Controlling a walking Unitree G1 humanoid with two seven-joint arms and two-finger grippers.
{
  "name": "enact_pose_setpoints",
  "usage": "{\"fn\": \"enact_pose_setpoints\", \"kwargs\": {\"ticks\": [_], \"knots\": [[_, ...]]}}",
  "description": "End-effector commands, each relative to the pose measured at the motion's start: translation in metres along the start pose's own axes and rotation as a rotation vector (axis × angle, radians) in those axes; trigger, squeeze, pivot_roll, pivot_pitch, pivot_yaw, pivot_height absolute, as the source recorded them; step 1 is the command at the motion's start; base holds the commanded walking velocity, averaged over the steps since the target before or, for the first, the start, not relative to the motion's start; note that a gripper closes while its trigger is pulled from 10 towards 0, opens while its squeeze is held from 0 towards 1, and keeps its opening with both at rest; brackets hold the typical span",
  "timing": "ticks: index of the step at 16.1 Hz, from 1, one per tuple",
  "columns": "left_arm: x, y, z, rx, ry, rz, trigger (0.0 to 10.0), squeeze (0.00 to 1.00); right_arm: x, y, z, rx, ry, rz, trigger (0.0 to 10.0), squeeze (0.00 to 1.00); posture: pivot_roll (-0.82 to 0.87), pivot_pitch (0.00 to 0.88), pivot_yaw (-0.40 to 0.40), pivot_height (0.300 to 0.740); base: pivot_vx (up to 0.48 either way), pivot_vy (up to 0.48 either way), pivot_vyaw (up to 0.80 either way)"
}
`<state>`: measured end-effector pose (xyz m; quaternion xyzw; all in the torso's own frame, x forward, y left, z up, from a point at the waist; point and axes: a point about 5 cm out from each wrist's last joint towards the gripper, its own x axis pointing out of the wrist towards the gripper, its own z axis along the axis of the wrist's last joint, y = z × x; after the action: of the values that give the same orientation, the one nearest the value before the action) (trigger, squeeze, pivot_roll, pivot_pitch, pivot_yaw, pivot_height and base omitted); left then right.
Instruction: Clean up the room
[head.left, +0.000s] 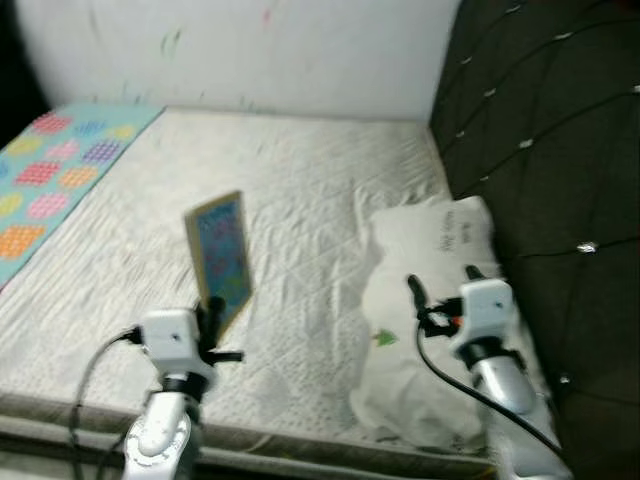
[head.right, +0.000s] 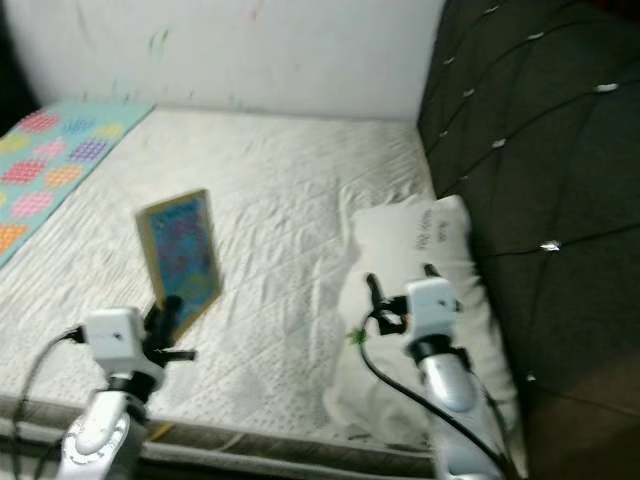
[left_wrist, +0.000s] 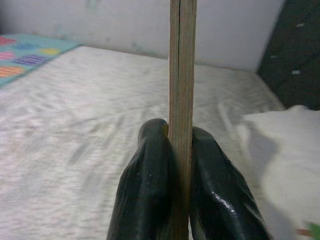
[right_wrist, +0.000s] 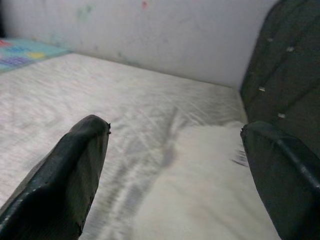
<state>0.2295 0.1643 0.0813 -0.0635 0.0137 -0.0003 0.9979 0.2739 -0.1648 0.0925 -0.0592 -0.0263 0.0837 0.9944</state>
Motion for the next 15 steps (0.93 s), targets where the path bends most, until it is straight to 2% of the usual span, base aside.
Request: {"fn": "enact_pose_setpoints", "kwargs": {"ticks": [1,10,14,15], "knots": [[0.003,-0.0031,0.0104,-0.001,-0.049,-0.013,10.0,0.0,-0.0004,-0.0056,0.0008,-0.014,0.002,-0.008,10.0,0.0,-0.11,0.0,0.018,0.74,0.0,0.0,0.0],[0.0034,-0.0022,0.0099,0.001,-0.048,-0.005,10.0,0.0,-0.0002,-0.0059,-0.0009,-0.007,0.015,-0.006,10.0,0.0,-0.12,0.0,0.018,0.74,0.0,0.0,0.0],[0.0027,-0.0006,0.0095,-0.011,-0.048,0.001,10.0,0.0,-0.001,-0.0058,-0.0011,-0.007,0.012,-0.007,10.0,0.0,-0.11,0.0,0.018,0.74,0.0,0.48,-0.16],[0.0024,-0.0009,0.01,-0.006,-0.054,-0.001,10.0,0.0,-0.0012,-0.0059,-0.0013,-0.008,0.013,-0.006,10.0,0.0,-0.11,0.0,0.018,0.74,0.0,0.0,0.0]]}}
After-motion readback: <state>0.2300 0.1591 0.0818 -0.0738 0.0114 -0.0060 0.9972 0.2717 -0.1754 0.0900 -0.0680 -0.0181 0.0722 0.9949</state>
